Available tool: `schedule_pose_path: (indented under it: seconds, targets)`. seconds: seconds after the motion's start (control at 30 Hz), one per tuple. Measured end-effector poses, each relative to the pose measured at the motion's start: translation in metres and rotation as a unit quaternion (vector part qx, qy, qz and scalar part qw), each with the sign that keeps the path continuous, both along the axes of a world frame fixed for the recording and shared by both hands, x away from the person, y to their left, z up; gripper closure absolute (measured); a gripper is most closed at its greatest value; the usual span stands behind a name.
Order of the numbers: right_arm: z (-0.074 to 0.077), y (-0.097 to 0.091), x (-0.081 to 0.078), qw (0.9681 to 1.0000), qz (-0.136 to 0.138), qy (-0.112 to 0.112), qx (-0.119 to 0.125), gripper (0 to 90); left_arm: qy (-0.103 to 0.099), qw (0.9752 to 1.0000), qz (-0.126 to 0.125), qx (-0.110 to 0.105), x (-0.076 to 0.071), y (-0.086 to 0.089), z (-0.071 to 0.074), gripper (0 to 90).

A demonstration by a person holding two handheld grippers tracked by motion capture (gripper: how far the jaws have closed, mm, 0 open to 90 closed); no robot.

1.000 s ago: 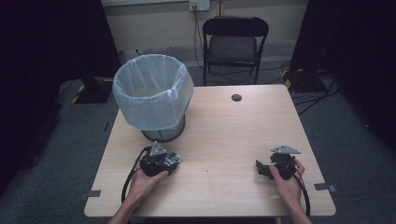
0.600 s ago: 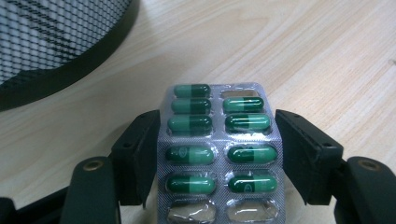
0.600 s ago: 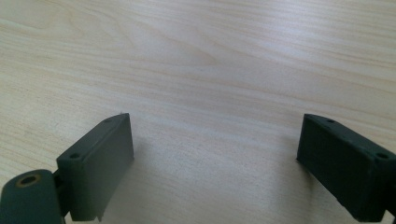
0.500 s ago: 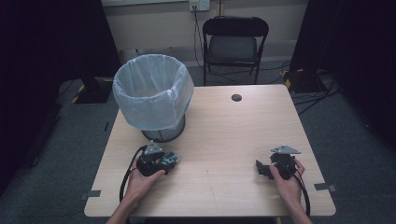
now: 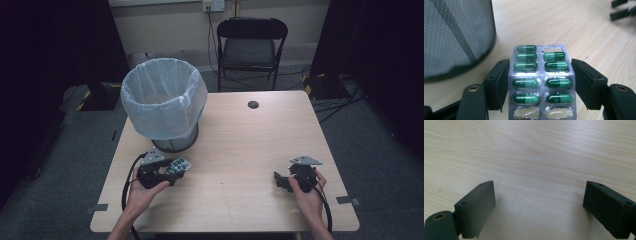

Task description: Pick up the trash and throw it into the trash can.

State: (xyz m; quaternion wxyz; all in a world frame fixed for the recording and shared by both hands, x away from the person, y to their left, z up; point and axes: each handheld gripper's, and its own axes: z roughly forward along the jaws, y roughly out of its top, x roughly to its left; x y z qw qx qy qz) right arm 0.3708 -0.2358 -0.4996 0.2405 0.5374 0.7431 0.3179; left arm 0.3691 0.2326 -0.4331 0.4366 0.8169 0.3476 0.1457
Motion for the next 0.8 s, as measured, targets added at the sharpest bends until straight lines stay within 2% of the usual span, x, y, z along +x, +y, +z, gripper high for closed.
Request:
schedule_pose_path:
  seconds: [0.03,0.07,0.1,0.2,0.23,0.27,0.3,0.33,0.43,0.6,0.63,0.8]
  targets:
    - [0.0,0.0,0.0,1.0,0.0,0.0,0.0,9.8,-0.01,0.9999,0.003,0.002,0.0,0.0,0.007,34.1]
    - [0.0,0.0,0.0,1.0,0.0,0.0,0.0,9.8,-0.01,0.9999,0.003,0.002,0.0,0.0,0.007,34.1]
    - [0.0,0.0,0.0,1.0,0.0,0.0,0.0,9.8,-0.017,0.9998,0.001,-0.005,0.001,0.001,0.015,34.1]
    - [0.0,0.0,0.0,1.0,0.0,0.0,0.0,9.8,-0.023,0.9997,-0.005,-0.006,0.002,0.001,0.022,34.1]
    - [0.0,0.0,0.0,1.0,0.0,0.0,0.0,9.8,-0.028,0.9994,-0.011,-0.013,0.003,0.001,0.029,34.1]
    - [0.0,0.0,0.0,1.0,0.0,0.0,0.0,9.8,-0.028,0.9994,-0.011,-0.013,0.003,0.001,0.029,34.1]
    - [0.0,0.0,0.0,1.0,-0.001,0.0,0.0,9.8,-0.035,0.9991,-0.018,-0.019,0.003,0.001,0.036,34.1]
    - [0.0,0.0,0.0,1.0,-0.001,0.0,0.0,9.8,-0.035,0.9991,-0.018,-0.019,0.003,0.001,0.036,34.1]
    - [0.0,0.0,0.0,1.0,0.0,0.0,0.0,9.8,-0.047,0.998,-0.029,-0.031,0.003,0.002,0.049,34.1]
    - [0.0,0.0,0.0,1.0,0.0,0.0,0.0,9.8,-0.053,0.9977,-0.032,-0.028,0.004,0.003,0.06,34.1]
    - [0.0,0.0,0.0,1.0,0.0,0.0,0.0,9.8,-0.052,0.9975,-0.034,-0.034,0.004,0.004,0.066,34.1]
    - [0.0,0.0,0.0,1.0,0.0,0.0,0.0,9.8,-0.058,0.9965,-0.041,-0.043,0.005,0.003,0.077,34.1]
